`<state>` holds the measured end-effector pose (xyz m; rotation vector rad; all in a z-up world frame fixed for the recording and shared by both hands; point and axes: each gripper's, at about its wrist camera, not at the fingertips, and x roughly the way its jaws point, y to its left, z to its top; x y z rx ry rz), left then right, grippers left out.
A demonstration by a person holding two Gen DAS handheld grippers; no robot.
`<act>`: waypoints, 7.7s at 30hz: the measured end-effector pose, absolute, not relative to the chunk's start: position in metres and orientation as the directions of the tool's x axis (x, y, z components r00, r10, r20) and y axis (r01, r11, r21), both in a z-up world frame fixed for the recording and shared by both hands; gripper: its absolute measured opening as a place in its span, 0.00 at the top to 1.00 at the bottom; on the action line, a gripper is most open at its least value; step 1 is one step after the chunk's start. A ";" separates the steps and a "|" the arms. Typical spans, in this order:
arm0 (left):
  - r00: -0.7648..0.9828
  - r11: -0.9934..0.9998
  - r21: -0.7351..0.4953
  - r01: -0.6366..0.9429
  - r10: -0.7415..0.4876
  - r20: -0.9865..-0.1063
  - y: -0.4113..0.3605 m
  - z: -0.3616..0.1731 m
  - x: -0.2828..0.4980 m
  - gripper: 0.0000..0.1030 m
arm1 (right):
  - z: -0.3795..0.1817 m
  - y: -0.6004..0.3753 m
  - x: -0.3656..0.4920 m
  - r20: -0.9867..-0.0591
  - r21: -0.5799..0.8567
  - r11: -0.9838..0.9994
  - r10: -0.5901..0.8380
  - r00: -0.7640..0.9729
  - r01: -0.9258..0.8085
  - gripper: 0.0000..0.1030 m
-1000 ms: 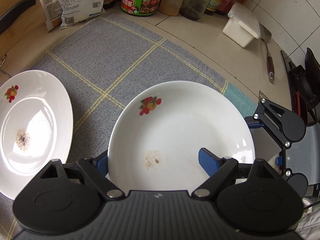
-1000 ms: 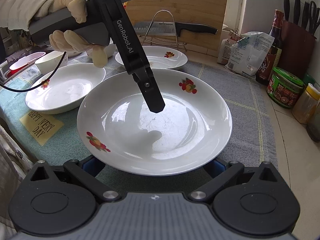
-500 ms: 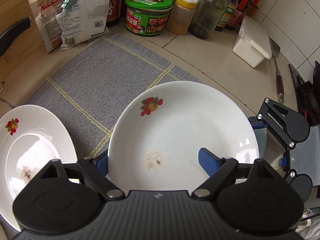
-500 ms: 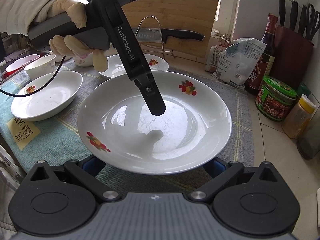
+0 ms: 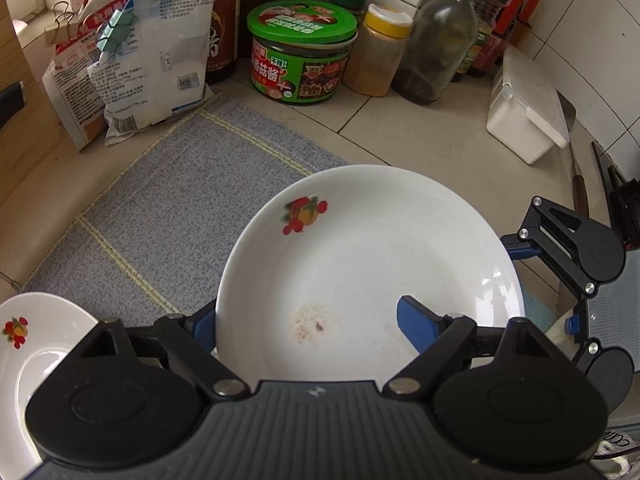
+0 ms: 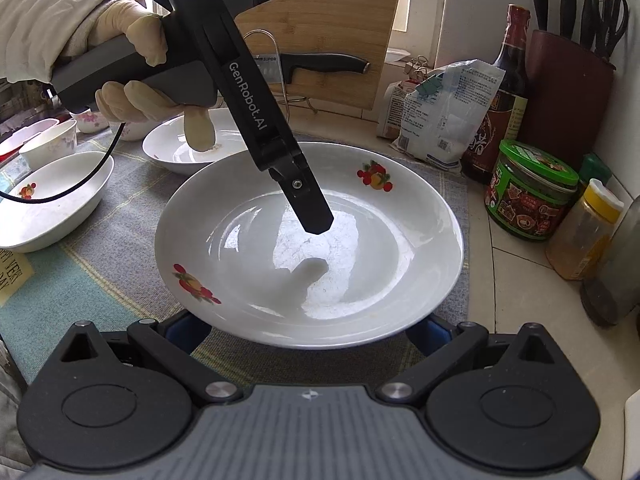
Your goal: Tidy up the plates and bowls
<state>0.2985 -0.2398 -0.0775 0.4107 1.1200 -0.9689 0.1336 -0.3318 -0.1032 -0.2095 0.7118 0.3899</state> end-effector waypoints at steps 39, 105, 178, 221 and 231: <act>0.099 0.514 -0.152 0.844 -0.427 -0.899 -0.272 -0.104 0.318 0.15 | -0.123 -0.358 0.162 -0.706 -0.071 0.922 0.223 0.672 -0.382 0.00; 0.600 0.880 0.016 0.475 -0.310 -0.738 0.031 -0.048 0.115 0.11 | -0.096 -0.174 0.071 -0.681 -0.048 0.918 0.258 0.686 -0.393 0.00; 0.060 0.649 -0.171 0.741 -0.318 -0.946 0.031 -0.096 0.241 0.23 | -0.137 -0.077 0.060 -0.635 -0.038 0.845 0.392 0.666 -0.533 0.00; 0.073 0.676 -0.169 0.717 -0.314 -0.947 0.018 -0.075 0.235 0.24 | -0.122 -0.094 0.074 -0.699 -0.009 0.820 0.404 0.590 -0.573 0.00; 0.093 0.687 -0.156 0.710 -0.312 -0.946 -0.006 -0.066 0.236 0.24 | -0.111 -0.113 0.080 -0.701 -0.023 0.804 0.411 0.582 -0.595 0.00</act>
